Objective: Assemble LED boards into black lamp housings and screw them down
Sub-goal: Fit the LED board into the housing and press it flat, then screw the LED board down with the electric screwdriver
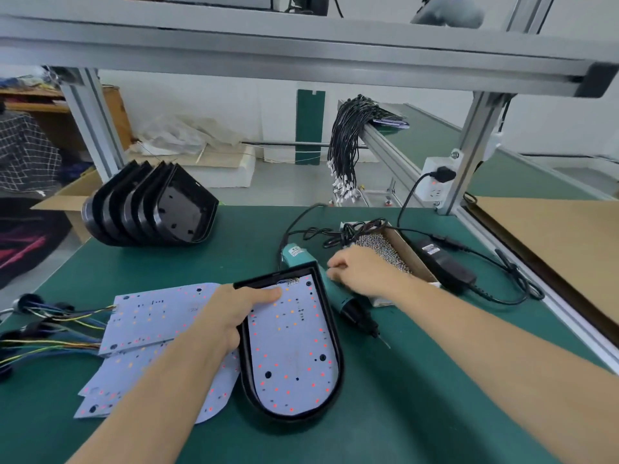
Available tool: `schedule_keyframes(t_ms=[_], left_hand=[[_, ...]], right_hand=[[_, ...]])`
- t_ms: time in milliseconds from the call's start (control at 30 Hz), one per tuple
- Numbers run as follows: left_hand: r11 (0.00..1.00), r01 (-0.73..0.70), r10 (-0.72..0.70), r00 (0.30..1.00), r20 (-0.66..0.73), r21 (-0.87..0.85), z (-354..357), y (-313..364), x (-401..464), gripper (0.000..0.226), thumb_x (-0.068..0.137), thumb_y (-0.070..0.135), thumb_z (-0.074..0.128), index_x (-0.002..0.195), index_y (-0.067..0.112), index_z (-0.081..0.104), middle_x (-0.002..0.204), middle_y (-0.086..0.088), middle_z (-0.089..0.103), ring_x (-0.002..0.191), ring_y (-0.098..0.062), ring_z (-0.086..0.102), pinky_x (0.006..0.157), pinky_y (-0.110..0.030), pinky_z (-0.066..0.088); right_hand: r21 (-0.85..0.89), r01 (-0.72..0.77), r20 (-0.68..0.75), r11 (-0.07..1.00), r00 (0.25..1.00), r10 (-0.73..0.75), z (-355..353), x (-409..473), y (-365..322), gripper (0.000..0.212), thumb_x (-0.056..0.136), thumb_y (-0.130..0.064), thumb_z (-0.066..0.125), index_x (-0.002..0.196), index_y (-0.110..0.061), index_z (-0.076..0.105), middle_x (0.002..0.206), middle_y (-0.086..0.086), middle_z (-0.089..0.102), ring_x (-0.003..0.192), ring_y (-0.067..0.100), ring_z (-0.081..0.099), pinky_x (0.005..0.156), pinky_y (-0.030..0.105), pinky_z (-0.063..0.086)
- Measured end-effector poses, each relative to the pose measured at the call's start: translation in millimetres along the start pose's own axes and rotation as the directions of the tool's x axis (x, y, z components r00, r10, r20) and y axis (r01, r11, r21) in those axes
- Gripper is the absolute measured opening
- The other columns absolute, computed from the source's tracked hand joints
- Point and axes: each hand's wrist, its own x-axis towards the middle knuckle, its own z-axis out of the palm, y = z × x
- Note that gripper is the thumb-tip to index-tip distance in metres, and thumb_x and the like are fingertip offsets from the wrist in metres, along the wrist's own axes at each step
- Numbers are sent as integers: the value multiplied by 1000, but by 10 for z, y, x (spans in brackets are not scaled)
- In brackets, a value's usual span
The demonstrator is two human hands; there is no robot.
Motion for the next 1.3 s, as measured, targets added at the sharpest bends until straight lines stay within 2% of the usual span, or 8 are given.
schedule_keyframes(t_ms=[267,433,633,733,833,1067,1200,1300], left_hand=[[991,-86,98,988,-117,102,30,33,10,14,71,2,80,75,4,66,73,-13,68,67,-28,62,71,-36,51],[981,-110,129,986,-110,158,-71,-15,2,14,73,5,78,84,-1,71,79,-18,72,64,-29,65,70,-41,56],[937,-194,219,974,-57,291,-1,-52,25,34,64,17,87,83,6,62,67,-7,61,54,-22,54,54,-25,43],[921,-217,253,965,-73,323,83,-56,41,41,63,21,88,90,10,60,80,-6,66,65,-24,60,64,-33,48],[798,-223,342,932,-116,560,162,-23,71,52,74,29,82,112,14,50,97,0,59,81,-18,58,67,-32,44],[413,-216,493,870,-18,885,318,142,-11,72,79,40,73,138,16,40,142,-4,41,131,-27,34,103,-40,30],[56,-552,656,649,386,832,824,346,-152,42,81,39,69,119,26,60,127,6,57,123,-21,43,101,-37,35],[18,-680,447,661,603,733,1324,456,-154,15,87,30,62,98,27,70,106,8,67,102,-15,57,91,-32,42]], right_hand=[[-148,-94,87,984,990,108,165,-139,-108,14,86,-16,59,80,-9,49,89,10,56,79,25,51,65,27,38],[685,-280,221,673,960,174,-47,-348,-87,8,89,-12,55,92,-5,53,64,7,59,42,12,53,40,18,41],[955,187,-177,229,982,-64,-797,-625,-25,22,76,-11,66,94,-5,55,69,2,59,53,8,52,46,18,46],[902,348,-347,255,936,-50,-908,-797,165,21,80,-12,70,92,-10,53,68,-2,57,53,9,51,47,20,46],[849,424,-449,316,894,7,-794,-928,366,28,76,-20,75,88,-14,50,60,-4,52,47,11,44,46,24,40],[745,662,-666,75,738,103,-881,-1406,838,19,88,-17,48,105,-18,56,80,-5,54,65,9,50,58,18,46],[802,594,-598,69,796,92,-707,-1423,878,19,77,-13,63,92,-22,53,80,-2,55,62,12,53,61,24,50],[844,535,-530,50,816,231,-563,-1338,858,23,76,-6,60,87,-22,46,67,-3,47,47,9,43,50,22,45]])
